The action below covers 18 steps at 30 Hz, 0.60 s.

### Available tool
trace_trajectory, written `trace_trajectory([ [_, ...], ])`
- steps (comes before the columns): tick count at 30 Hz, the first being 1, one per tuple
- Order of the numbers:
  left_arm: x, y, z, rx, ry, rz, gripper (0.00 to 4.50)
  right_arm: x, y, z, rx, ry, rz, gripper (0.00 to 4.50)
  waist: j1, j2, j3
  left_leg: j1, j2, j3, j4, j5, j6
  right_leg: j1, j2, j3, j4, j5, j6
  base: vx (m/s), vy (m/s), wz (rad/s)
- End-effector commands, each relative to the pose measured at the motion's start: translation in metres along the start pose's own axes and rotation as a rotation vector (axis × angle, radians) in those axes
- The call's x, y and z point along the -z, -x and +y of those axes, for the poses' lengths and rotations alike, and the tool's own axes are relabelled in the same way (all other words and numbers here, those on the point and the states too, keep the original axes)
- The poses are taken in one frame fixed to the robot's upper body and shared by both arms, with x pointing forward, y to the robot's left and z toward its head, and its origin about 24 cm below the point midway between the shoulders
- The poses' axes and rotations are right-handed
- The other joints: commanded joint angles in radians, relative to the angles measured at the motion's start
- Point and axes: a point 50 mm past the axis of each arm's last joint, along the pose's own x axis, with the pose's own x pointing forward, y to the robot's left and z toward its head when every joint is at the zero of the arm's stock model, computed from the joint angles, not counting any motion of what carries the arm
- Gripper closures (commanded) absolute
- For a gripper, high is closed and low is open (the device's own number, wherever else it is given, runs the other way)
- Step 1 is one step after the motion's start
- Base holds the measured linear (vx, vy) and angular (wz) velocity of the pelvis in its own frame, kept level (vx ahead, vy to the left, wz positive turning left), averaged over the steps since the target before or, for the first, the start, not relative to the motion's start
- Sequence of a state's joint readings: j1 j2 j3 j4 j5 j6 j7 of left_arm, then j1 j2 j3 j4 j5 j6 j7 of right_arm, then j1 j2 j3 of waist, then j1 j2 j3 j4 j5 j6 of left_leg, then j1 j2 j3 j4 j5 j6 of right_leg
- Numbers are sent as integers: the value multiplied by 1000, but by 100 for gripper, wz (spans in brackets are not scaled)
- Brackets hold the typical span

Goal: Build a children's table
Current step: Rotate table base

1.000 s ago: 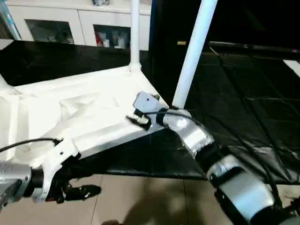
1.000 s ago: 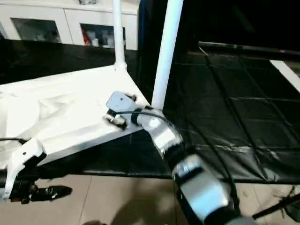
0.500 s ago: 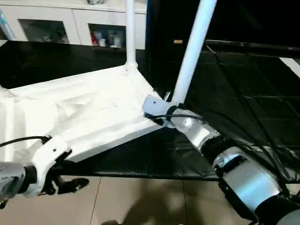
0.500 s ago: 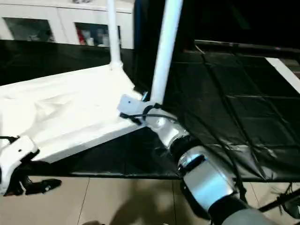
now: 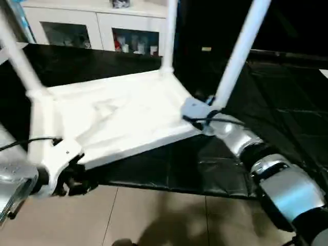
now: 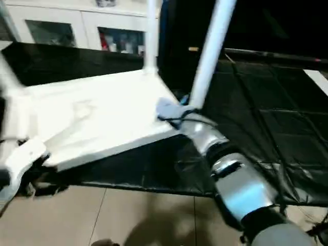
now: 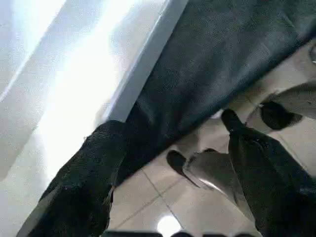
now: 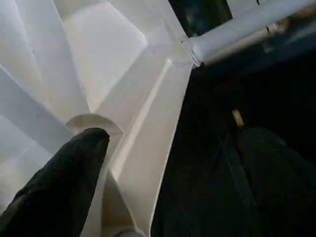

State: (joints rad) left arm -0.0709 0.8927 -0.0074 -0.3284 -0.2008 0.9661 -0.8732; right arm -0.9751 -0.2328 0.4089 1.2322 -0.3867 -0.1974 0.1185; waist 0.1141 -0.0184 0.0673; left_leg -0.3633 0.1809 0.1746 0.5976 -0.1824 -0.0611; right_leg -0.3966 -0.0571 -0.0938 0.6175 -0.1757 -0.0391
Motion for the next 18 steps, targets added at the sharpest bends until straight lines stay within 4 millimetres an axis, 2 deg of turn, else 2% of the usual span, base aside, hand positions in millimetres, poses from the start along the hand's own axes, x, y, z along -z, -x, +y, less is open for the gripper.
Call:
trace_trajectory([
  [1, -4, 0, 5, -53, -21, -7, 74, 22, 7, -14, 54, -42, 84, 0, -10, 29, -63, 26, 47, -25, -72, -376, -53, 28, -86, 69, -80, -364, -135, 0, 0, 0],
  [5, -14, -13, 8, -95, -42, -44, 74, 50, 19, -26, 91, -58, 163, 0, -8, 31, -64, 21, 46, -24, -69, -355, -48, 30, -83, 66, -78, -332, -146, 0, 0, 0],
  [7, -18, -18, 9, -109, -38, -70, 74, 57, 23, -30, 103, -65, 185, 0, -7, 32, -67, 21, 45, -23, -66, -344, -47, 31, -84, 67, -75, -305, -157, 0, 0, 0],
  [11, -24, -29, 12, -136, -18, -118, 74, 74, 32, -36, 127, -85, 232, 0, -6, 30, -70, 11, 43, -23, -63, -304, -36, 40, -84, 63, -71, -262, -164, 0, 0, 0],
  [12, -23, -31, 12, -140, -15, -124, 74, 76, 33, -36, 130, -88, 238, 0, -5, 29, -71, 12, 43, -22, -62, -304, -35, 40, -84, 63, -71, -262, -164, 0, 0, 0],
  [14, -24, -34, 11, -157, -26, -137, 74, 81, 36, -37, 134, -110, 242, 0, -5, 29, -73, 6, 42, -24, -62, -284, -31, 45, -85, 62, -68, -248, -166, 0, 0, 0],
  [16, -25, -37, 10, -161, -27, -159, 74, 81, 37, -37, 132, -132, 234, 0, -5, 28, -74, 7, 44, -23, -61, -277, -25, 44, -84, 62, -68, -234, -168, 0, 0, 0],
  [18, -31, -42, 2, -142, 37, -255, 74, 79, 36, -36, 122, -163, 196, 0, -7, 29, -74, 7, 46, -21, -59, -272, -24, 43, -84, 62, -68, -214, -180, 0, 0, 0],
])
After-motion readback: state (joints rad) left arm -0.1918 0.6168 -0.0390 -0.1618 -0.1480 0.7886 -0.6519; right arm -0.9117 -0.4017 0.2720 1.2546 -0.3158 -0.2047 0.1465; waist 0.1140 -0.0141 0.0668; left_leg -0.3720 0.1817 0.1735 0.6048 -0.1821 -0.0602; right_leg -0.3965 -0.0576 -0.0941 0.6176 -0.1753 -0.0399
